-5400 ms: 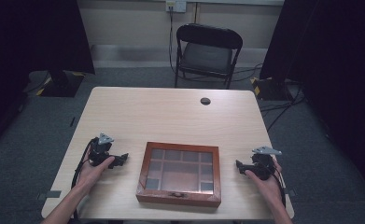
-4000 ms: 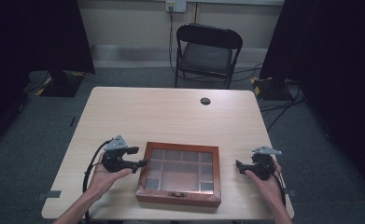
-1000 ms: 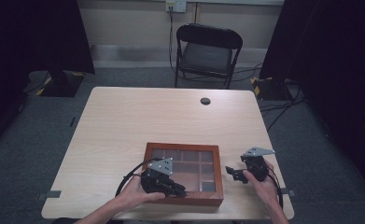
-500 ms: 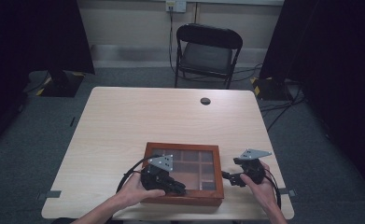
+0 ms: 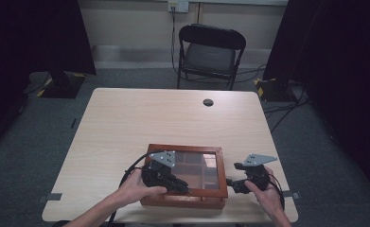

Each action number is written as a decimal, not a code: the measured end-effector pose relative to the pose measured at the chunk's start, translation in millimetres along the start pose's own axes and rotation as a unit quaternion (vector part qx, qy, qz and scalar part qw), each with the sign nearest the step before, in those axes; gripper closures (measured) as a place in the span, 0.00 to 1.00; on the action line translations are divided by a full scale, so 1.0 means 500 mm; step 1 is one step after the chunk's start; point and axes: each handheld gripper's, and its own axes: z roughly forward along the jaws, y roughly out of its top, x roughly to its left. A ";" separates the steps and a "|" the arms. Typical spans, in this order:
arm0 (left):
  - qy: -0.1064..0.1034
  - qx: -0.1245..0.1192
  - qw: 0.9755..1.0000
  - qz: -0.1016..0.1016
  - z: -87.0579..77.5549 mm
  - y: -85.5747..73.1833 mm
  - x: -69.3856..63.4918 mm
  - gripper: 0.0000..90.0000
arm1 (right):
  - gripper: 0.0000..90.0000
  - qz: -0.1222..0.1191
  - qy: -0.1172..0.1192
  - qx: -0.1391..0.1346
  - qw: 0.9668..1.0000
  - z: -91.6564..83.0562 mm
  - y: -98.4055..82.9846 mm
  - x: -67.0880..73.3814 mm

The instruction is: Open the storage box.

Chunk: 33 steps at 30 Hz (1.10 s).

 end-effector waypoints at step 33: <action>0.061 -0.069 0.996 0.000 -0.082 -0.037 0.000 0.40 | 0.21 0.002 0.024 -0.042 0.999 -0.009 0.011 0.016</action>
